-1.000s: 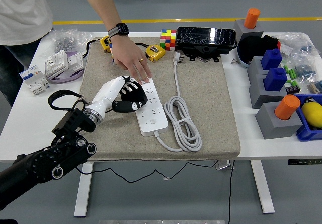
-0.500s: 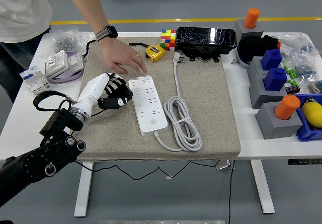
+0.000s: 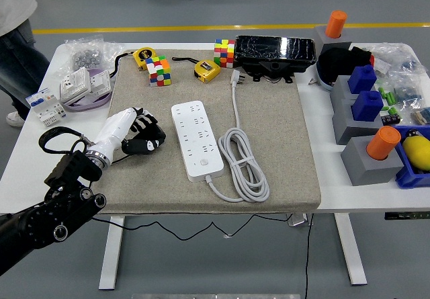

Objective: Put the plug near the board,insert it into the board,press the button,pull the plug out

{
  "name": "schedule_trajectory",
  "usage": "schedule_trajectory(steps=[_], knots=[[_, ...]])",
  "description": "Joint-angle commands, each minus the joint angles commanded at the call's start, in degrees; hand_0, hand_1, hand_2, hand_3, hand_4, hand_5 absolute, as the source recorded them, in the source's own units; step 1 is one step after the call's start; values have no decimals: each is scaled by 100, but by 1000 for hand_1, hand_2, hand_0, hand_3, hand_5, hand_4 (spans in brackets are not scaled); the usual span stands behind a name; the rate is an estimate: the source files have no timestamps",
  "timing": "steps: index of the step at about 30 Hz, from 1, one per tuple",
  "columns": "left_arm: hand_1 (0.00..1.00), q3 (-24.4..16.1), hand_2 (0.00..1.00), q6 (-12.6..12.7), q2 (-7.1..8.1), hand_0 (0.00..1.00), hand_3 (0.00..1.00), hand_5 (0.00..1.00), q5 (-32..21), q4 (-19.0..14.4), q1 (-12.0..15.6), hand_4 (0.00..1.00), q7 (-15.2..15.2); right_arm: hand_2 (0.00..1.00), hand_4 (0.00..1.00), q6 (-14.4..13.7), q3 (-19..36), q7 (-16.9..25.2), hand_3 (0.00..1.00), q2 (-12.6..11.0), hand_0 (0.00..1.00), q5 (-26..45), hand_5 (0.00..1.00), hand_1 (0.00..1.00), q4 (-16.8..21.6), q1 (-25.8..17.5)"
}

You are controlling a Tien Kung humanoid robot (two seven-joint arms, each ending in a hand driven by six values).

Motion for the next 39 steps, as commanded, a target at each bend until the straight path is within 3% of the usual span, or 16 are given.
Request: schedule_trajectory(steps=[4,5,12,16,17,22,23,39], knots=[[734,-35,666,-112,59,603,658,46,90,-76,46,922,83,666,909,3,-12,-4,568,-1,545,-3,427,645,-8,-12],[822,-51,825,-140,66,706,830,150,105,-100,55,998,102,667,909,6,-14,-5,568,-2,546,-4,426,645,-8,-10],[817,-212,821,-149,87,668,834,164,6,-421,189,998,23,666,908,-2,13,3,567,2,545,-15,427,646,11,7],[817,-444,821,107,84,668,834,164,-564,-740,322,998,-349,666,908,-2,11,1,567,5,545,-12,427,646,1,2],[737,-496,740,149,82,564,783,202,-768,-795,346,998,-439,666,909,-1,7,0,567,7,545,-9,427,646,-3,-1],[737,-887,740,351,48,564,783,202,-1864,-976,485,998,-1090,666,909,1,3,-1,567,21,545,-11,427,646,-15,-2],[640,-1005,570,345,40,517,604,276,-2050,-994,521,848,-1086,665,909,-2,9,1,567,25,545,-13,426,646,-17,2],[624,-2059,549,236,136,514,589,271,-2076,-947,761,804,-807,667,909,-7,50,2,567,23,544,-18,427,646,-39,120]])
